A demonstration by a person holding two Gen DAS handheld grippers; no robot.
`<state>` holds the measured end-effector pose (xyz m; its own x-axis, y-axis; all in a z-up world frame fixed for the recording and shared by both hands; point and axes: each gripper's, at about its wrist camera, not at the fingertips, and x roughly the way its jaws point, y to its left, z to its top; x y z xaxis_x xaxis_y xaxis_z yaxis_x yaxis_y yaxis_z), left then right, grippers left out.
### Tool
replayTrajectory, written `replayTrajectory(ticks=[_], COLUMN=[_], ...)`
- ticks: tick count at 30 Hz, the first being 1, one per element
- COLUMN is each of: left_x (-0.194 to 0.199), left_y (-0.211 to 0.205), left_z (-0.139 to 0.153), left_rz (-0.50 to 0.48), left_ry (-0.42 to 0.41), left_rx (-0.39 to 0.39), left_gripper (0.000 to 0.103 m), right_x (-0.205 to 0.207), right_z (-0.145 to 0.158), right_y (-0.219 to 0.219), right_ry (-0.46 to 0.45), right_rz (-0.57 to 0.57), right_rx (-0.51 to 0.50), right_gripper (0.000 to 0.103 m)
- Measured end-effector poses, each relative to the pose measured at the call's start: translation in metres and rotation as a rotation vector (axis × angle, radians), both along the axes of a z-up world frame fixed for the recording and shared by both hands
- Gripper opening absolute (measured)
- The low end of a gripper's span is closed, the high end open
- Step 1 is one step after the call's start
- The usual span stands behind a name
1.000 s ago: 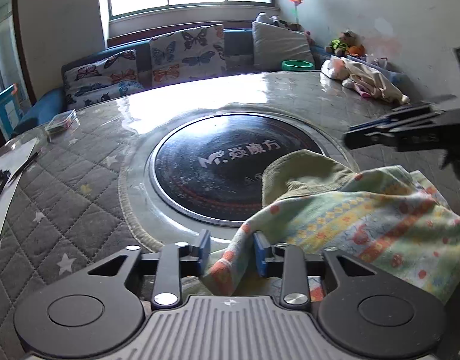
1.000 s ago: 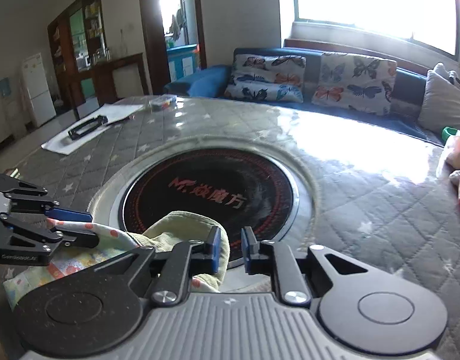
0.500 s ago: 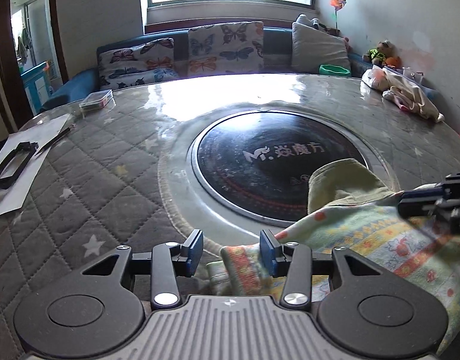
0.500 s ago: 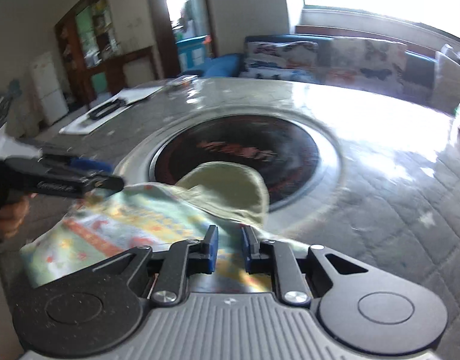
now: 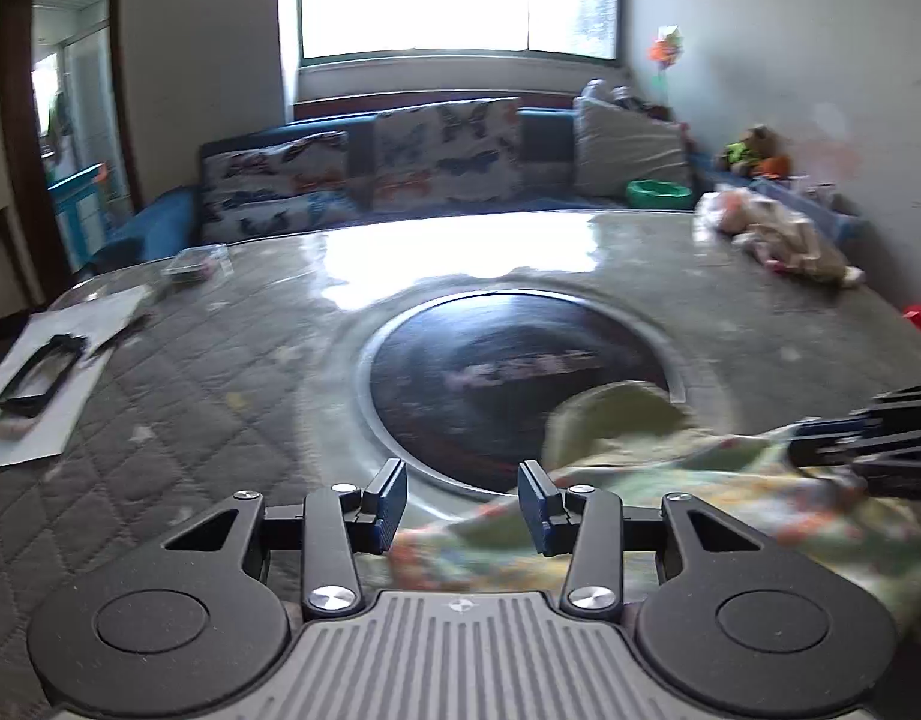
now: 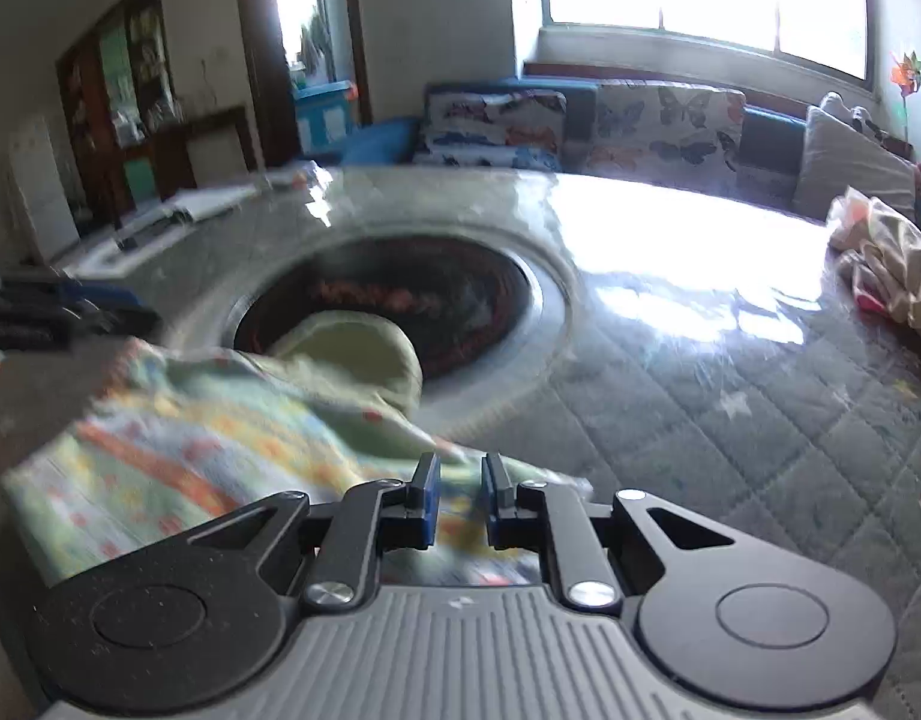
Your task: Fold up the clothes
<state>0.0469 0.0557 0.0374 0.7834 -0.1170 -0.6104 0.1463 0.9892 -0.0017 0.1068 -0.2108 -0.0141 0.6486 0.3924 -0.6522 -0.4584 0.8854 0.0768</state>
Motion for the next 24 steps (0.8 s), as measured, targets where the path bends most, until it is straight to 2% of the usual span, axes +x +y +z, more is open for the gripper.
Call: replayTrajectory(ticks=[5,10,15,19,24], left_x=[-0.015,-0.019,-0.018,-0.021,-0.029], left_y=[-0.028,-0.054,-0.064,-0.059,-0.039], left_z=[-0.003,-0.015,-0.033,-0.029,-0.019], left_rz=[-0.099,-0.159,-0.164,-0.155,-0.098], left_ry=[0.032,0.059,0.089,0.091,0.056], left_rx=[-0.041,-0.057,-0.049,-0.086,-0.119], left_gripper=[0.044,0.044,0.044,0.044,0.044], right_x=[-0.005,-0.019,-0.022,-0.028,-0.040], right_z=[0.006,0.014,0.000,0.012,0.023], right_y=[-0.002,0.011,0.023,0.026,0.048], right_ry=[-0.048,-0.067,-0.033,-0.052,-0.081], right_rz=[-0.049,0.027,0.042,0.051,0.139], right_rx=[-0.030,0.013,-0.025,0.014,0.037], right_gripper=[0.013,0.018,0.021,0.021,0.026])
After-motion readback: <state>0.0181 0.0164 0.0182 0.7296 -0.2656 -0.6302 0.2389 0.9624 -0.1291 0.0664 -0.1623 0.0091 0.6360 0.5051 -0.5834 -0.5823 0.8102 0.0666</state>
